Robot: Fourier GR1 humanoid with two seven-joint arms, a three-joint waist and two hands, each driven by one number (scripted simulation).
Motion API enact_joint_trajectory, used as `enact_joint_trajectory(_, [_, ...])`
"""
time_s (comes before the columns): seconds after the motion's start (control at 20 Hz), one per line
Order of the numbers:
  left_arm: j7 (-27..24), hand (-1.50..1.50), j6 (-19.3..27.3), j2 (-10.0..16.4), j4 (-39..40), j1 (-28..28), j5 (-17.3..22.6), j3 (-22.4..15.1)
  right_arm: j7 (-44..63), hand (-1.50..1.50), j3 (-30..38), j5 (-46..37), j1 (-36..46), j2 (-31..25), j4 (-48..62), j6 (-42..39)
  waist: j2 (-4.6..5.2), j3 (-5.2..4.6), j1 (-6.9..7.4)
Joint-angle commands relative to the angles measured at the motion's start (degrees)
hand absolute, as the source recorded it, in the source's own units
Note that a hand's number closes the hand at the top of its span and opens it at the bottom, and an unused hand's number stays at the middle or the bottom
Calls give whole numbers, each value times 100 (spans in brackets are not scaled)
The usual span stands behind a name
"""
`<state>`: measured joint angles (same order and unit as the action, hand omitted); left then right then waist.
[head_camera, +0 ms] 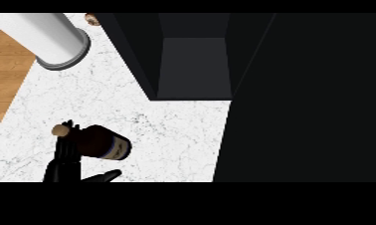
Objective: Pick up the wine, place it into the cabinet and close the cabinet
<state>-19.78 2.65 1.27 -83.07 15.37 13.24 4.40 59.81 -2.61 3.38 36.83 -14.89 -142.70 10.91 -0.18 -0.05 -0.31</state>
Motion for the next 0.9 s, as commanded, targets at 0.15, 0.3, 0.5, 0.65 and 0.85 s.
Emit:
enact_joint_trajectory(0.15, [-525,-150,-560,-5,1191,-465,355,268,521,-150,264,511,44,-95,-503,10,4,0,-4])
enact_joint_trajectory(0.3, [-727,-150,-636,40,1347,-534,239,243,358,-150,-81,277,-198,111,-595,97,4,1,7])
enact_joint_trajectory(0.5, [-886,-150,-658,99,1833,-915,185,320,899,-150,-191,-20,212,-51,-760,297,-6,-4,-16])
enact_joint_trajectory(0.65, [-955,-150,-475,22,1939,-1121,165,371,573,-150,338,546,-300,-129,-869,31,3,3,-13])
enact_joint_trajectory(0.85, [-793,150,-630,-116,1564,-838,372,283,916,-150,-99,164,-18,-106,-894,242,-16,1,4])
